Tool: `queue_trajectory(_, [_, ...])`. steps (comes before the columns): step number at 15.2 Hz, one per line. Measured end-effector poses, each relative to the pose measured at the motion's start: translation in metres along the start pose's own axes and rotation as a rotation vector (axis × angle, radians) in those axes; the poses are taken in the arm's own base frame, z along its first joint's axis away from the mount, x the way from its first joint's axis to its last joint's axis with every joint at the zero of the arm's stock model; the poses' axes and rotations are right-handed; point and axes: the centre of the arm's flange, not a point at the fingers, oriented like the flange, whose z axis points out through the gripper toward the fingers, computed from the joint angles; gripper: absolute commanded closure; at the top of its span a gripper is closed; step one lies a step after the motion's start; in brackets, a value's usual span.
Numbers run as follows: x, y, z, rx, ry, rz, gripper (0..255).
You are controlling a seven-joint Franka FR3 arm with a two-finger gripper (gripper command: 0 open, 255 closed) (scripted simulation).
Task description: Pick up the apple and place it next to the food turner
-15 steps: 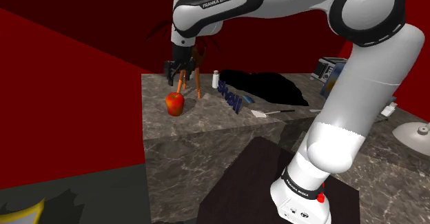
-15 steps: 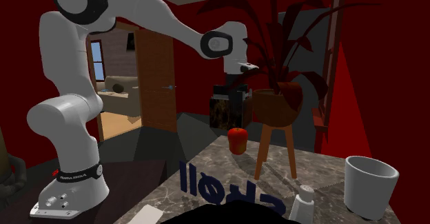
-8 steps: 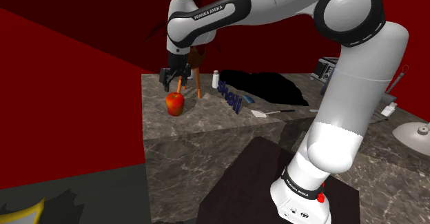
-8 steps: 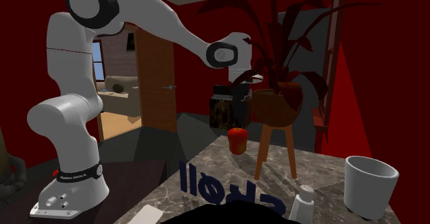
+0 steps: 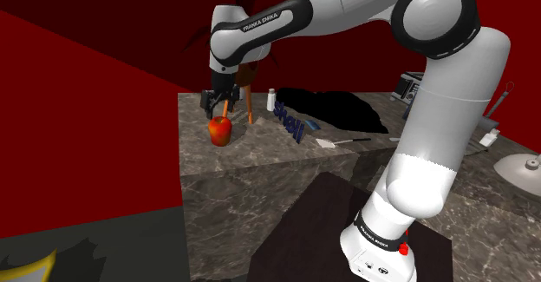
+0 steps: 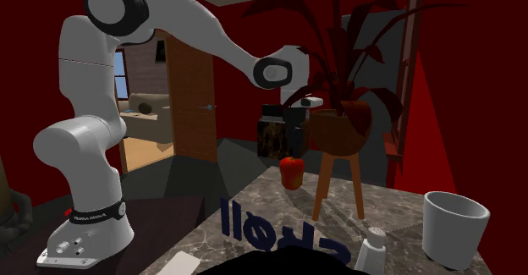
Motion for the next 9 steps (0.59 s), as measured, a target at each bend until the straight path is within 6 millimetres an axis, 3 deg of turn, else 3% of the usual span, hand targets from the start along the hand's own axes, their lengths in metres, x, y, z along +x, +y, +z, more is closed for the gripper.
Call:
queue_trajectory(1, [0.0, 0.0, 0.0, 0.0, 0.0, 0.0, 255])
queue_trajectory(9, [0.0001, -0.0002, -0.0003, 0.0, 0.001, 0.0, 255])
